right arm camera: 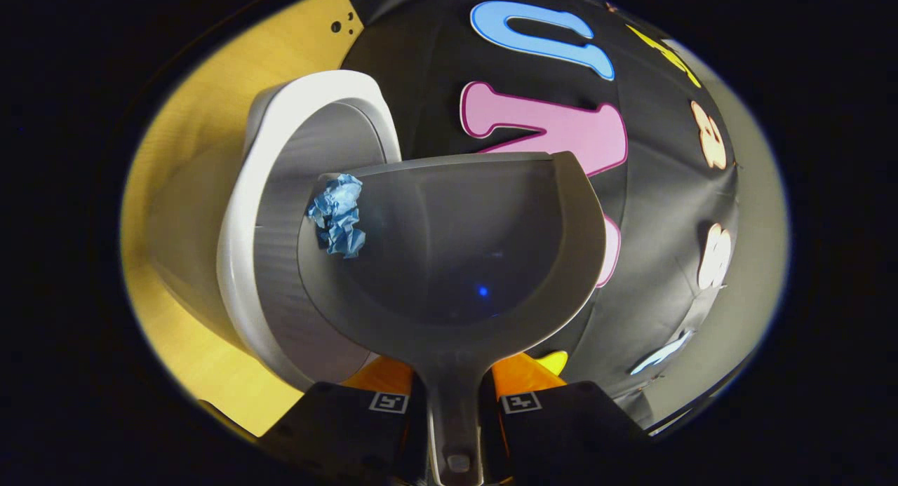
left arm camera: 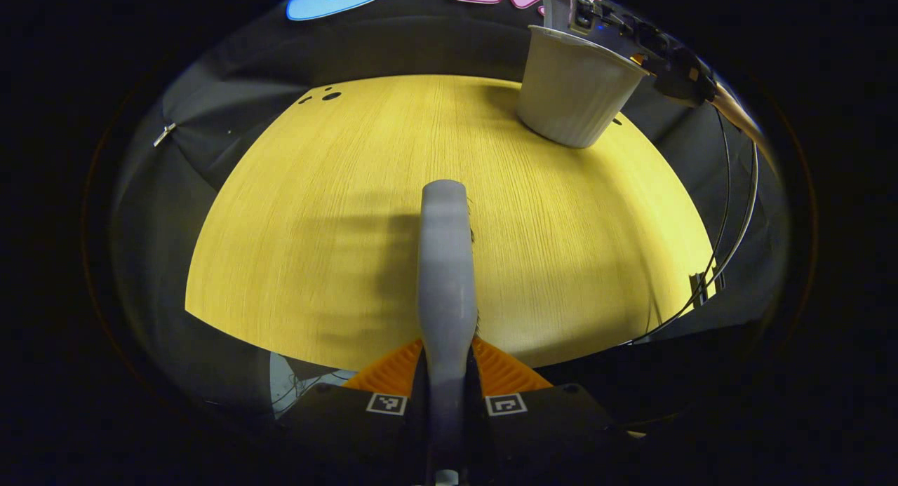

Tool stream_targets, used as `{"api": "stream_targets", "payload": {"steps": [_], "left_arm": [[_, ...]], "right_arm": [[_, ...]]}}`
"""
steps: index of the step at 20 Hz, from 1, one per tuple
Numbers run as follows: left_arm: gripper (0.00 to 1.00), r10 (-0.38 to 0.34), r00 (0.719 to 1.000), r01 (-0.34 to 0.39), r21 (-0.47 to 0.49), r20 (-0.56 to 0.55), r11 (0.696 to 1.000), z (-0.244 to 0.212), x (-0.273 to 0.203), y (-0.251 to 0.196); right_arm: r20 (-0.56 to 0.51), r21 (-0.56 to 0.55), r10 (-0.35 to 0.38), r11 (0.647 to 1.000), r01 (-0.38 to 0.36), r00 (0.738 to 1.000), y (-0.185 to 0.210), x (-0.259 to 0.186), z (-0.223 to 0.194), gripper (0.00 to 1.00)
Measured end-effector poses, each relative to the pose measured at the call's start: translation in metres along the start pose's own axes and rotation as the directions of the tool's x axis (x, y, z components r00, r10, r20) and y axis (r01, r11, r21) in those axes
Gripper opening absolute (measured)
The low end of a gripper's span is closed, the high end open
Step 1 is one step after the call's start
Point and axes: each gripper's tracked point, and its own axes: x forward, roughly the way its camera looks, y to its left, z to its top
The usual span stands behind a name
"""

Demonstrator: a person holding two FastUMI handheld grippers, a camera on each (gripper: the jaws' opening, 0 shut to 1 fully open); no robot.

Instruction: Pick up the small broom and dustpan from the desktop, sweep the trash into the dustpan with the broom, and then empty the trash into the garbage bin.

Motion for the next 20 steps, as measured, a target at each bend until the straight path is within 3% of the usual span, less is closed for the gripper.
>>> {"api": "stream_targets", "payload": {"steps": [3,4,7,11,13,15,17,20], "left_arm": [[0.26,0.002,1.0,-0.002,0.008,0.003,1.0,-0.001,-0.002,-0.002],[0.29,0.004,1.0,-0.004,0.011,0.005,1.0,0.0,-0.002,-0.001],[0.26,0.011,1.0,-0.011,0.008,0.02,1.0,0.002,-0.005,-0.001],[0.26,0.031,0.999,-0.03,-0.024,0.038,0.999,0.012,-0.009,0.001],[0.27,0.05,0.998,-0.048,-0.037,0.049,0.998,0.021,-0.011,0.004],[0.27,0.072,0.995,-0.069,-0.05,0.066,0.996,0.031,-0.016,0.005],[0.27,0.096,0.992,-0.09,-0.068,0.082,0.994,0.04,-0.022,0.005],[0.29,0.118,0.988,-0.107,-0.106,0.103,0.989,0.05,-0.033,-0.003]], "right_arm": [[0.013,-0.001,-0.003,1.0,0.003,1.0,-0.001,-0.001,0.002,0.33],[0.007,0.02,0.016,1.0,-0.016,1.0,0.001,0.0,0.0,0.33],[-0.021,0.119,0.092,0.989,-0.089,0.995,0.009,0.001,-0.008,0.33],[-0.062,0.323,0.196,0.932,-0.166,0.979,0.012,-0.001,-0.025,0.33],[-0.076,0.476,0.242,0.862,-0.178,0.967,0.004,0.0,-0.037,0.38],[-0.075,0.593,0.284,0.783,-0.186,0.956,-0.003,0.002,-0.046,0.33],[-0.029,0.711,0.363,0.662,-0.236,0.931,-0.001,0.002,-0.05,0.33],[0.072,0.837,0.462,0.454,-0.306,0.884,0.01,0.001,-0.044,0.33]]}}
